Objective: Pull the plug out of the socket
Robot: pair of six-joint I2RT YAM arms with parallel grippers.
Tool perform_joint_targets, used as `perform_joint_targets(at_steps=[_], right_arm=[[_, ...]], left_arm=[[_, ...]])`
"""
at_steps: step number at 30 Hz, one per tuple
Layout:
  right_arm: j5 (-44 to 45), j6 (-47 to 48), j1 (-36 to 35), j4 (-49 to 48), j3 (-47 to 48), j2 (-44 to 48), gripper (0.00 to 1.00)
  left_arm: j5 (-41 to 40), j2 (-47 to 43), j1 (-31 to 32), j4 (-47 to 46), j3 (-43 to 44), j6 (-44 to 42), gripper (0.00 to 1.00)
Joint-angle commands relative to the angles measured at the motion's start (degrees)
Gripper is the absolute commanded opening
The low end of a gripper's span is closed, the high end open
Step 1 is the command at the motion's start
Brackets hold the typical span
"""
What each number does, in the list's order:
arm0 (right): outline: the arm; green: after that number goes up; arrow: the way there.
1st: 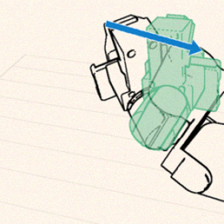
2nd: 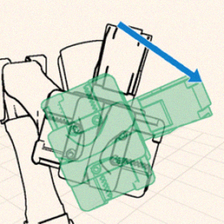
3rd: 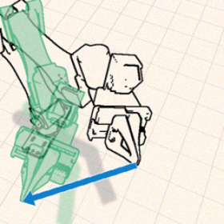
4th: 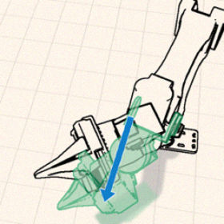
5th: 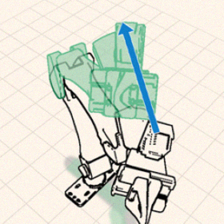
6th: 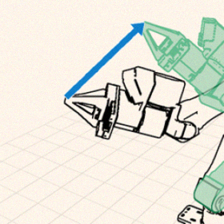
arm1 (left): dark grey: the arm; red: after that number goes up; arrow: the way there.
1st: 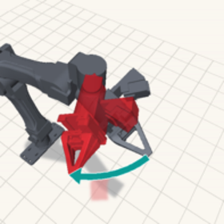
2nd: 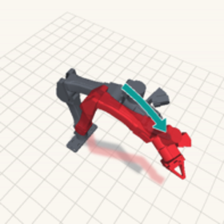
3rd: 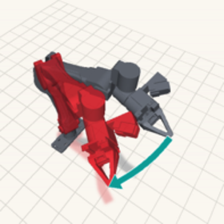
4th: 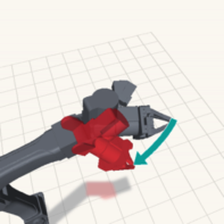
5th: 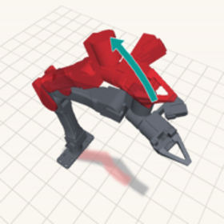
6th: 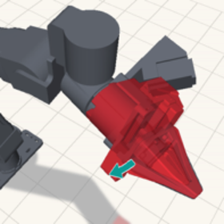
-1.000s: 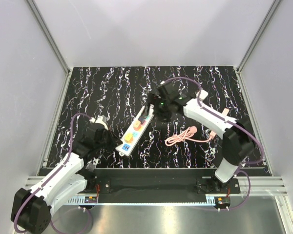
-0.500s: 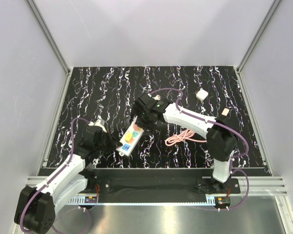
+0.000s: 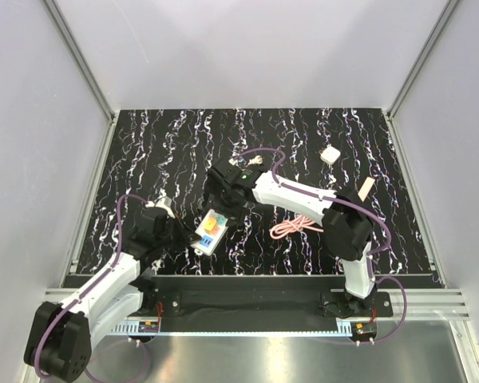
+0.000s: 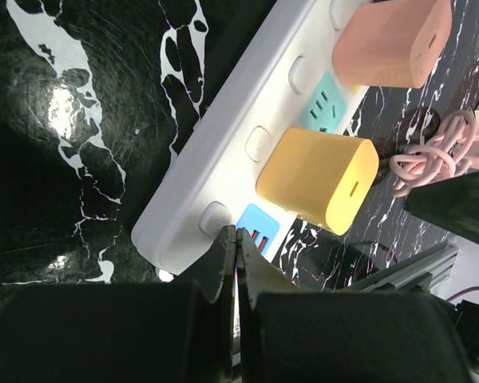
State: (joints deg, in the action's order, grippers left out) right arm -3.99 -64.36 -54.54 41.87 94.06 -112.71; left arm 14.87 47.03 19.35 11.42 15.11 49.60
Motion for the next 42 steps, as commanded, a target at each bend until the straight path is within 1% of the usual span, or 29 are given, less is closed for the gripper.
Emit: perform_joint_targets(at_steps=[1,7,11,12,16,18,20,22,23,27,37,42], right_arm=[[2.66,-0.15,-1.62,0.67,1.21,-0.41,1.0],[2.49,-1.38,-1.97,1.02,2.35,-1.81,1.0],[3.64,-4.1,-2.93,3.03,2.79,-2.52,0.95],[5.12,-4.46,-3.11,3.48,2.97,-2.61,0.94],[6.71,-6.3,-3.2,4.27,3.49,-3.39,0.88],[6.98,-6.39,-3.2,4.71,4.98,-4.1,0.82],[6.63,-6.31,-3.2,5.67,6.22,-5.68,0.79],[6.01,-6.65,-3.29,6.21,7.63,-6.73,0.69],[5.92,-6.83,-3.29,6.64,7.89,-6.91,0.67],[6.98,-8.06,-3.55,7.7,8.15,-7.88,0.67],[7.24,-7.71,-3.73,12.61,12.02,-11.3,0.66],[7.85,-7.45,-3.9,15.08,15.18,-13.24,0.62]], left_arm=[[1.12,0.96,-0.28,-1.84,-0.7,0.49,0.0],[-0.64,0.96,-0.28,-0.43,-1.32,0.05,0.0],[-0.64,0.53,-0.28,-0.08,-1.4,-0.21,0.0],[-0.64,0.26,-0.28,-0.08,-1.4,-0.3,0.0],[-0.55,-0.53,-0.28,-0.08,-1.84,-0.3,0.0],[-0.63,-0.53,-0.28,0.09,-1.84,-0.56,0.0],[-0.55,-0.36,-0.28,0.35,-1.75,-1.0,0.0],[-0.64,-0.27,-0.28,0.88,-1.49,-1.17,0.0],[-0.64,-0.35,-0.28,0.8,-1.58,-1.09,0.0],[-0.9,-0.88,-0.28,0.97,-1.67,-1.35,0.0],[-1.78,-2.64,-0.37,2.2,-2.02,-1.79,0.0],[-2.39,-3.25,-0.37,2.2,-2.11,-2.06,0.0]])
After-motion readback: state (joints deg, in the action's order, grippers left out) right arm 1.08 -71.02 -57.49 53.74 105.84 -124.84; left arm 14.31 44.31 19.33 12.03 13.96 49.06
